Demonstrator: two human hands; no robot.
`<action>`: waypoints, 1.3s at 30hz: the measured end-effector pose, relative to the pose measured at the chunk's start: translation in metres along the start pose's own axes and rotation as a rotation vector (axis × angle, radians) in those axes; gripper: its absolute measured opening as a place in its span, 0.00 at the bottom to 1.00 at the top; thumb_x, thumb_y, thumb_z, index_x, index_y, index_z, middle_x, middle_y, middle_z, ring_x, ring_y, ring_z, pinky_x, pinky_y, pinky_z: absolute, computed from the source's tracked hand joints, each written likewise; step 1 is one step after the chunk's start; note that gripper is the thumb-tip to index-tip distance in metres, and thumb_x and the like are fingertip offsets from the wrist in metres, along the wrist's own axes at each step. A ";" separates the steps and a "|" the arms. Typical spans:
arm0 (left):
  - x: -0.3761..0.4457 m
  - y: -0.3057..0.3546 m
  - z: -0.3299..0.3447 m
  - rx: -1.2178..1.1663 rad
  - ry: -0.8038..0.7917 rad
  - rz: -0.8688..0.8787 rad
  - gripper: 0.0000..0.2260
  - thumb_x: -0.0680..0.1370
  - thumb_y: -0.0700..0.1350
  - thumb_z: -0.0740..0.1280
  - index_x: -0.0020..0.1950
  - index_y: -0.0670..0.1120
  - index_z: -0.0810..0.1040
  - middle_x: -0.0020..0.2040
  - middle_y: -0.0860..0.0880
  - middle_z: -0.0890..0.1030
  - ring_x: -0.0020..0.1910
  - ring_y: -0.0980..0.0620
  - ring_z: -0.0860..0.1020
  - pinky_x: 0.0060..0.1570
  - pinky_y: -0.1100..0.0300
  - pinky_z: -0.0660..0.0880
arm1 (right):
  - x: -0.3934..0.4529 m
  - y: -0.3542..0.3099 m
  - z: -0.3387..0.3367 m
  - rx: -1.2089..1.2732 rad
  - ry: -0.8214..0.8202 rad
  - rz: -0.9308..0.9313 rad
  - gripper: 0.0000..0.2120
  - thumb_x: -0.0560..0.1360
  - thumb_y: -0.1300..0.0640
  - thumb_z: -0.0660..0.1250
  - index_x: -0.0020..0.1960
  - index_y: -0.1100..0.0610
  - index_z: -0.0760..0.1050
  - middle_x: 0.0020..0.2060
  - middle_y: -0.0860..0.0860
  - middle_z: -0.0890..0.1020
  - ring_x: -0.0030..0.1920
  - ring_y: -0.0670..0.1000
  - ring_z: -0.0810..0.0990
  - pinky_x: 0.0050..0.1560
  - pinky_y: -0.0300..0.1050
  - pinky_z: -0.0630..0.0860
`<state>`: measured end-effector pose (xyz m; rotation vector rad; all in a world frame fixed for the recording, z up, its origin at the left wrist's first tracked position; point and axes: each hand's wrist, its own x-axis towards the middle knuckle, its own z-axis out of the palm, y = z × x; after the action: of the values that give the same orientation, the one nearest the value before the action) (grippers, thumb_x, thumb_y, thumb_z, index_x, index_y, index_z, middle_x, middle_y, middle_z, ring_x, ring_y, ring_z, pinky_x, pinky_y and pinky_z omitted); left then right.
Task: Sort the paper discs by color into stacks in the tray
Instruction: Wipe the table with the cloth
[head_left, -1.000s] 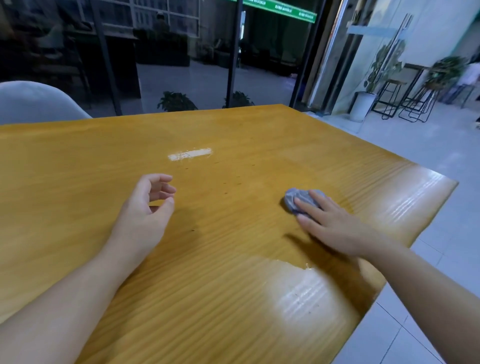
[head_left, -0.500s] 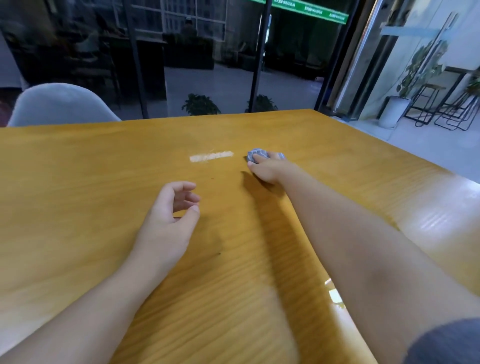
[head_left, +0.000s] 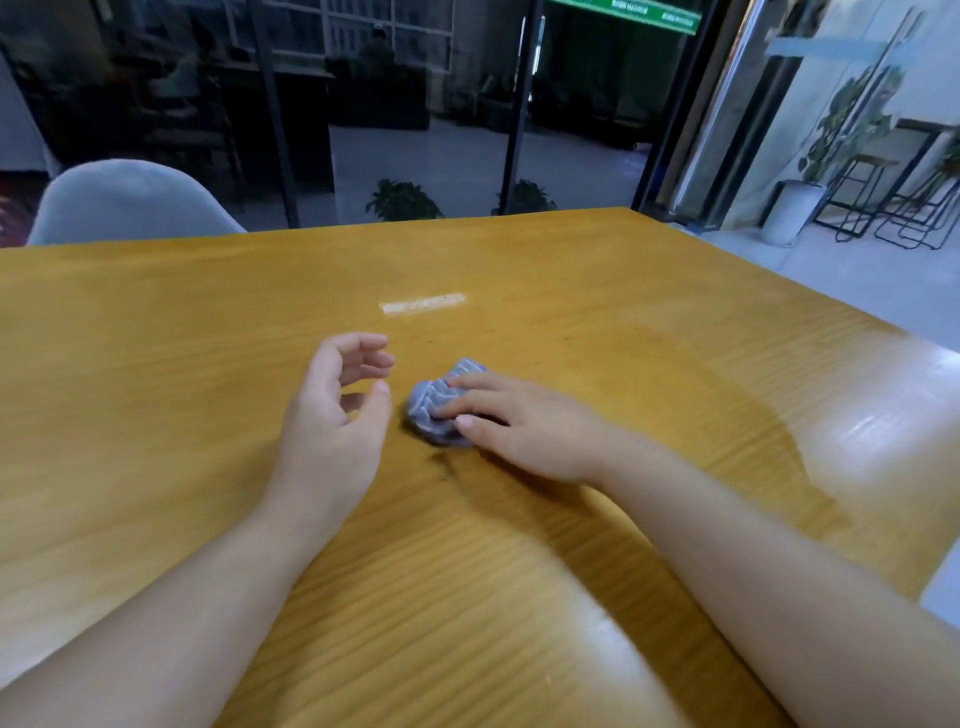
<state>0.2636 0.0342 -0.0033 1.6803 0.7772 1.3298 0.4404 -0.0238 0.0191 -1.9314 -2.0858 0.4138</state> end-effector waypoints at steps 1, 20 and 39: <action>-0.002 0.001 0.000 0.010 -0.011 0.010 0.20 0.77 0.31 0.61 0.50 0.59 0.71 0.48 0.55 0.77 0.51 0.58 0.76 0.49 0.64 0.71 | -0.019 0.001 -0.002 0.025 0.002 -0.007 0.13 0.80 0.46 0.56 0.61 0.39 0.73 0.69 0.36 0.65 0.69 0.38 0.62 0.66 0.41 0.62; -0.003 -0.001 0.001 0.054 -0.121 0.006 0.20 0.77 0.33 0.62 0.50 0.60 0.71 0.47 0.56 0.76 0.51 0.57 0.76 0.46 0.67 0.70 | -0.177 0.037 -0.033 -0.075 0.055 0.217 0.24 0.79 0.55 0.59 0.61 0.28 0.57 0.64 0.23 0.56 0.62 0.23 0.57 0.65 0.27 0.58; -0.004 -0.002 0.000 0.044 -0.110 -0.017 0.19 0.76 0.34 0.63 0.50 0.60 0.71 0.47 0.55 0.77 0.50 0.57 0.76 0.43 0.73 0.70 | -0.041 0.013 -0.011 -0.095 -0.001 0.172 0.19 0.79 0.53 0.60 0.68 0.38 0.66 0.73 0.46 0.62 0.70 0.51 0.65 0.65 0.44 0.64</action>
<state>0.2629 0.0314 -0.0067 1.7618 0.7593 1.2064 0.4592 -0.0633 0.0242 -2.1750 -1.9805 0.3556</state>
